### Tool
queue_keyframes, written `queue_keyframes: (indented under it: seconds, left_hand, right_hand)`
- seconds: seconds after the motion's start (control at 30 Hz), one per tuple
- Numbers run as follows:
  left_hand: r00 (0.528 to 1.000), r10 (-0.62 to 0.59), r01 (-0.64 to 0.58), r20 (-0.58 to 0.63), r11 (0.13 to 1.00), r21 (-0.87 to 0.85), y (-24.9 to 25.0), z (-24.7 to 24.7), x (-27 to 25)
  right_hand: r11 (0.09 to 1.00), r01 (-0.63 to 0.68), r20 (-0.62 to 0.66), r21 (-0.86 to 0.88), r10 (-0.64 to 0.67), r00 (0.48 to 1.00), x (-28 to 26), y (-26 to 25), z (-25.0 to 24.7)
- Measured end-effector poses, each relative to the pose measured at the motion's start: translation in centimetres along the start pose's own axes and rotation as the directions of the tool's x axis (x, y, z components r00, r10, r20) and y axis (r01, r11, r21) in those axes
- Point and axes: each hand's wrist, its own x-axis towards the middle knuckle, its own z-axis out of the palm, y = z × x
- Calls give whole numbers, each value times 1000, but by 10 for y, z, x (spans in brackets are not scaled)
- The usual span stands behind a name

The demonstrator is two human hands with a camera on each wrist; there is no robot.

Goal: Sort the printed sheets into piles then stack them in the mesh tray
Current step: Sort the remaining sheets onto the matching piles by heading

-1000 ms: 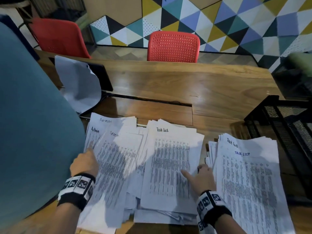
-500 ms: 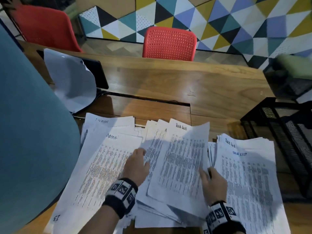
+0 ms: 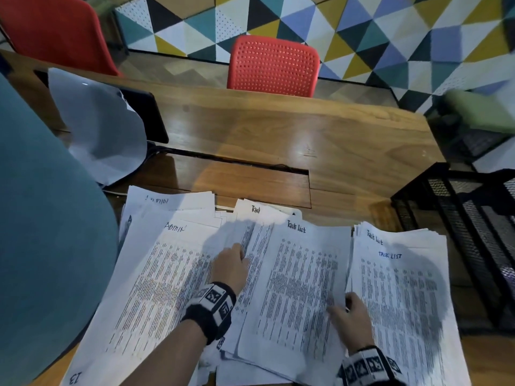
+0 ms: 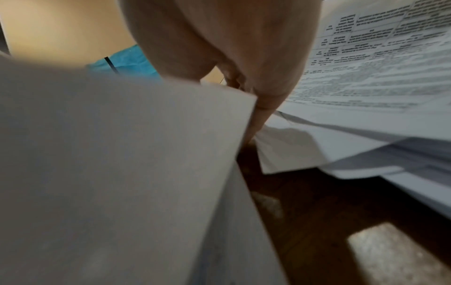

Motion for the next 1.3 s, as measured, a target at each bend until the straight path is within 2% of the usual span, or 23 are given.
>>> queue_keyframes:
  seconds: [0.13, 0.3, 0.53, 0.6, 0.67, 0.73, 0.87, 0.97, 1.03, 1.1, 1.2, 1.27, 1.3]
  left_hand:
    - [1000, 24, -22, 9, 984, -175, -3, -3, -3]
    - [999, -40, 35, -9, 953, -302, -6, 2, -7]
    - [989, -108, 71, -102, 947, -315, -5, 10, -8]
    - [986, -119, 75, -117, 941, -329, -4, 11, -9]
    - [982, -133, 76, -136, 932, -355, -4, 12, -9]
    - [977, -140, 73, -158, 927, -368, -4, 11, -9]
    - [963, -161, 77, -214, 932, -354, -4, 10, -11]
    - [940, -45, -51, -339, 961, -270, 2, 10, -14]
    - [958, 28, -105, -286, 961, -257, 5, 13, -16]
    - [987, 5, -40, -162, 975, -217, 7, 16, -15]
    - [995, -86, 82, -45, 994, -75, 7, 17, -16]
    - [997, -73, 73, 23, 997, -12, 8, 14, -18]
    - [997, -25, 27, 75, 999, -23, 9, 14, -18]
  right_hand:
    - [995, 88, -27, 44, -87, 996, 0, -5, 1]
    - [982, 145, -109, 117, -133, 985, 2, -17, -3]
    - [984, 167, -52, 66, -164, 985, 8, -15, -23]
    - [981, 188, -100, 37, -184, 978, 8, -15, -32]
    - [977, 208, -200, 38, -196, 960, 7, -16, -42]
    - [969, 231, -223, 83, -208, 952, 3, -20, -52]
    - [951, 278, -133, 137, -260, 956, -4, -29, -62]
    - [950, 238, -85, 204, -225, 971, -4, -28, -55]
    - [947, 153, -43, 284, -147, 988, -1, -17, -49]
    - [922, 45, 25, 386, -60, 998, 1, -6, -40]
    - [881, -72, 93, 468, 32, 995, 1, -4, -32]
    - [862, -114, 131, 493, 55, 990, 0, -6, -31]
    - [871, -119, 148, 476, 55, 988, 0, -6, -30]
